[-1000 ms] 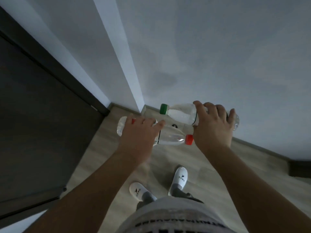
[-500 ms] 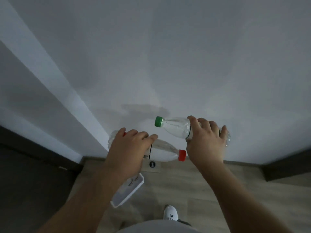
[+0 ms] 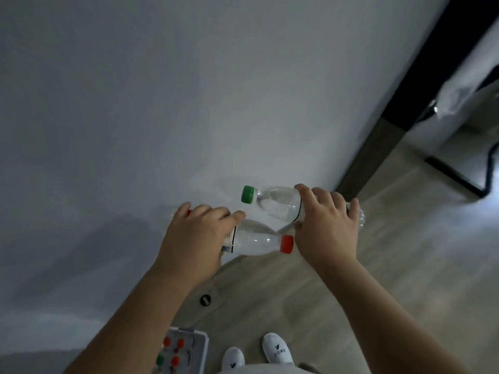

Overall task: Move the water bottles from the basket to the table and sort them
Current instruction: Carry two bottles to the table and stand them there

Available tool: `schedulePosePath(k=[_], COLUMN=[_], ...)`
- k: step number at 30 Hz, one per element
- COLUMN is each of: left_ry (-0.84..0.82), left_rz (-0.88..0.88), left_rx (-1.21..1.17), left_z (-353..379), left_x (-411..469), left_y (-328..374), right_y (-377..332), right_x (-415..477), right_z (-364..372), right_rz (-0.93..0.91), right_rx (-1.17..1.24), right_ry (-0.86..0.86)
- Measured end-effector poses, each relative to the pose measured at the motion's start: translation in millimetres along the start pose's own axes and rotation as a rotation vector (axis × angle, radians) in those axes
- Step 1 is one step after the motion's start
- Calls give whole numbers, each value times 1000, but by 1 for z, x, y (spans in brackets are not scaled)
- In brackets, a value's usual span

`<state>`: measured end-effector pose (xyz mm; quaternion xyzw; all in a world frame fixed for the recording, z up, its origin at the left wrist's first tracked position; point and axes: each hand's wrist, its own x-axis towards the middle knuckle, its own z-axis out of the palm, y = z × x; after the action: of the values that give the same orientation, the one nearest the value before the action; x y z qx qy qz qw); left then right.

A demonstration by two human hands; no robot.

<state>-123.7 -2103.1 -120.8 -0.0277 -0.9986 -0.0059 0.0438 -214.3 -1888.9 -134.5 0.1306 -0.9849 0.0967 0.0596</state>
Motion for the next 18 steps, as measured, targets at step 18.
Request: schedulePosePath(k=[18], left_ry=[0], left_rz=[732], left_rx=[-72], left_z=[-1], left_x=[126], left_y=[198], right_y=[184], right_x=[-125], right_z=[-62], right_rz=[792], right_rx=[-91], right_ry=[153])
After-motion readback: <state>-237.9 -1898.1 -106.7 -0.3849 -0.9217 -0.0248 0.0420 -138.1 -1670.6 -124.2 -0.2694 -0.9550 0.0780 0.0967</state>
